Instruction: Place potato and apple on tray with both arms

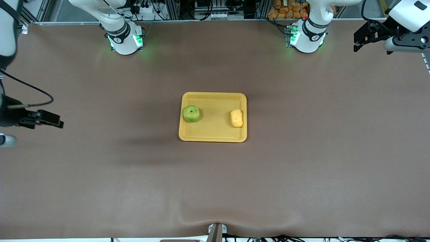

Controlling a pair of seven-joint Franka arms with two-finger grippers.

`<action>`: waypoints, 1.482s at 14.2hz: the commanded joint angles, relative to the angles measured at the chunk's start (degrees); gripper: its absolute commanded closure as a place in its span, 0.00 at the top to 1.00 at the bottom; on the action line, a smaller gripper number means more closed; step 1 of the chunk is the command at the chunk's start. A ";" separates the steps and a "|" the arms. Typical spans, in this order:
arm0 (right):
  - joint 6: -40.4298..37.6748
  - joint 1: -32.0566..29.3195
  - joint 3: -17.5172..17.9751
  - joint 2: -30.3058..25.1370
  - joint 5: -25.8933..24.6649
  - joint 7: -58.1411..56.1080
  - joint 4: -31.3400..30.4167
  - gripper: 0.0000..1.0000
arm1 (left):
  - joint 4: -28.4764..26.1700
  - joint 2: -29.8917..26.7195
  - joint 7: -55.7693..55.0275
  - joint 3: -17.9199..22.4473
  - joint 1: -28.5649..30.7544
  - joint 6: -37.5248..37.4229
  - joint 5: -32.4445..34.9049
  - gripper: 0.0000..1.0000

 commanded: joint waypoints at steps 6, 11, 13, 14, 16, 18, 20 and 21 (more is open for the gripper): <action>4.41 -2.29 0.98 -15.06 -3.47 -5.96 -18.36 1.00 | -1.15 -0.41 -4.05 0.10 1.80 -0.09 -0.94 1.00; 8.82 -1.94 1.24 -22.46 -3.56 -11.64 -29.46 1.00 | -0.27 -0.06 -4.05 0.10 1.80 -0.09 -0.68 1.00; 8.82 -2.38 1.15 -22.11 -3.47 -16.58 -29.03 1.00 | 1.92 1.69 -3.09 0.10 1.80 -0.09 -0.50 1.00; 8.82 -2.29 1.07 -22.02 -3.56 -16.16 -28.24 1.00 | 2.45 2.13 -3.08 0.10 1.80 -0.09 -0.50 1.00; 7.95 -2.73 0.98 -20.89 -3.65 -15.80 -24.30 1.00 | 2.46 2.31 -3.87 0.10 1.80 -0.09 -0.41 1.00; 7.41 -2.38 0.98 -20.88 -3.73 -15.72 -23.66 1.00 | 3.16 2.84 -3.87 0.19 1.80 -0.09 -0.24 1.00; 7.15 -2.12 1.06 -21.14 -3.65 -15.63 -23.66 1.00 | 3.69 3.10 -3.87 0.19 1.89 -0.09 -0.24 1.00; 6.45 -2.03 1.15 -21.23 -3.65 -14.76 -23.75 1.00 | 4.12 3.19 -3.96 0.19 1.89 -0.09 -0.24 1.00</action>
